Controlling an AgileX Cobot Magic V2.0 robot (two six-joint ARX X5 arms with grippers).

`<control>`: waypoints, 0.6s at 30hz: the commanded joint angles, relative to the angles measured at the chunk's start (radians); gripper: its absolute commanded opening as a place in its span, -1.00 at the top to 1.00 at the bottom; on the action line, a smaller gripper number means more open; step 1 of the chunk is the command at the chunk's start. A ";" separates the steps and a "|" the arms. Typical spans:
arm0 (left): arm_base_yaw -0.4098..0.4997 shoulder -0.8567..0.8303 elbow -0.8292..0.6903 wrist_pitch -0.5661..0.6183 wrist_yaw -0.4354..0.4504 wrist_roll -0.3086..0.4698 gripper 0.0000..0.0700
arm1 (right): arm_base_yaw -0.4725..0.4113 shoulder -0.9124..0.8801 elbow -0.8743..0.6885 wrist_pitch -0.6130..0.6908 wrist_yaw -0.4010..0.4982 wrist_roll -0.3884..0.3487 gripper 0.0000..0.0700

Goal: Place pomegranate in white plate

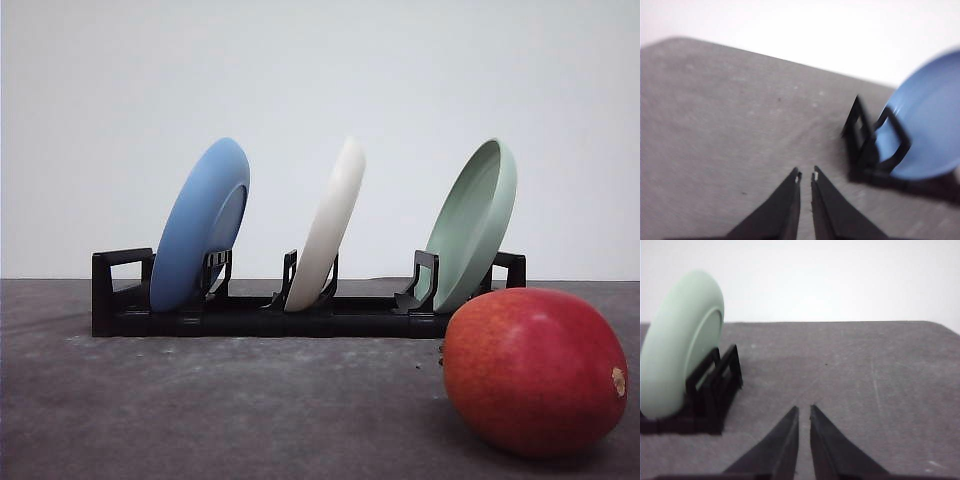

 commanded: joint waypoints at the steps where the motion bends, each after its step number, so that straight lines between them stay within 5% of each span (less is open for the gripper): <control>1: 0.000 -0.002 -0.009 0.031 0.001 -0.271 0.94 | -0.001 0.001 -0.001 0.040 0.000 0.135 0.90; 5: 0.000 -0.002 -0.008 0.150 0.001 -0.444 0.94 | -0.001 0.001 0.003 0.146 -0.006 0.252 0.90; 10: 0.000 -0.002 0.032 0.269 0.003 -0.448 0.97 | -0.001 0.001 0.080 0.140 -0.044 0.286 0.90; 12: 0.000 0.000 0.077 0.233 0.002 -0.440 0.97 | -0.001 0.002 0.133 0.078 -0.064 0.287 0.97; 18: 0.000 0.068 0.320 -0.120 0.002 -0.297 0.97 | -0.001 0.052 0.341 -0.239 -0.108 0.268 0.99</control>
